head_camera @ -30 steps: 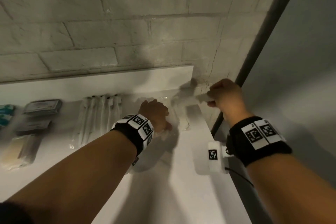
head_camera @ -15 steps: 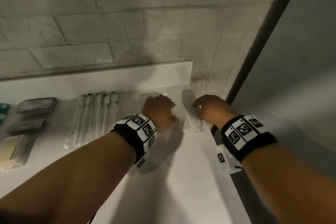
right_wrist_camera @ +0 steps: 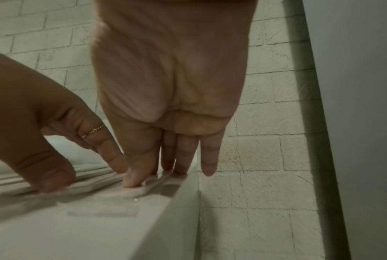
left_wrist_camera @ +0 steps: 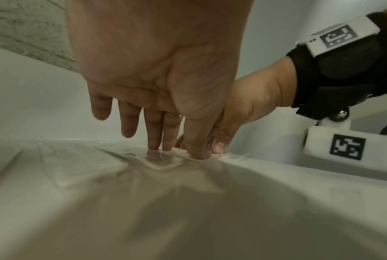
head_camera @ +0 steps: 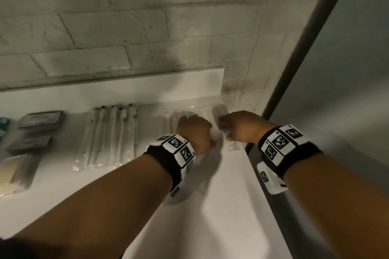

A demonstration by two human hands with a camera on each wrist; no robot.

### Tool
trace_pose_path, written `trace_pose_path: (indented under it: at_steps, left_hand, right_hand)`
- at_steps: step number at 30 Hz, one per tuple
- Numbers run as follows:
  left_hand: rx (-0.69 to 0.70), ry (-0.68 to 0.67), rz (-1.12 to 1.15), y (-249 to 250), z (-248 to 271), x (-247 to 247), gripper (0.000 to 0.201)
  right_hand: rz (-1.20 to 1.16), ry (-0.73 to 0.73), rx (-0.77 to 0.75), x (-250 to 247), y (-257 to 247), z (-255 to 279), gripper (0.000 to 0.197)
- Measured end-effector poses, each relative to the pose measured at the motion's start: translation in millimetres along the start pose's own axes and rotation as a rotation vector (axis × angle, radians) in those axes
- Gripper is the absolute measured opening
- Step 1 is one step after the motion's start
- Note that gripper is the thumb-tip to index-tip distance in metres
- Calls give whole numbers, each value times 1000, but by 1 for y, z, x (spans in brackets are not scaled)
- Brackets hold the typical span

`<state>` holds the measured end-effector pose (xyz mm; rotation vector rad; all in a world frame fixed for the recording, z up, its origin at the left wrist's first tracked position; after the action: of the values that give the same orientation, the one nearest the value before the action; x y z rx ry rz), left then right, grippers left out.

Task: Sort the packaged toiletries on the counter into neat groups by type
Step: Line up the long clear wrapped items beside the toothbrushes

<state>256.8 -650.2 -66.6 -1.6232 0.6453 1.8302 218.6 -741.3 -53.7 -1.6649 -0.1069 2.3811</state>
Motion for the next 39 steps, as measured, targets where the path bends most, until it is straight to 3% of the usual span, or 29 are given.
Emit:
trace_pose_path:
  at_steps: [11,16,22,28,33,37,39]
  left_hand:
    - [-9,-14,61,1,3,-1,56]
    - [-34,101,125,-14,13,-22,55]
    - [-94,-57,-34,-27,18,-12,57]
    - [-80,-28,-3,-24,20,-11,57]
    - [-92,-22,46,-27,23,-11,56]
    - [-139,64,83,-47,31,-19,49]
    - [-175,18,51,-61,35,-14,51]
  right_hand:
    - [-33,1,10,2,3,1,58]
    - [-113,107,-31,-11,-2,8,42]
    - [45,83,-68,-3,-29,4,35]
    - [77,81,-108,-3,-41,7,28]
    - [55,65,-88,-2,-40,8,33]
    - [74,102,-99,-7,-44,10,37]
    - [97,102,-141,-5,-55,12,40]
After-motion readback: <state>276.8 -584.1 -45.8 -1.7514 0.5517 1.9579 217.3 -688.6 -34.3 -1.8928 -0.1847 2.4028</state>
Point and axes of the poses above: each hand's wrist, its own z-axis away from the middle knuckle, its own x-axis out of the palm, y = z × x, the point moved 9 cm from there along -z, towards the middle knuckle, and after that the axes turned 4 degrees about -z, right-handed, at the moved point
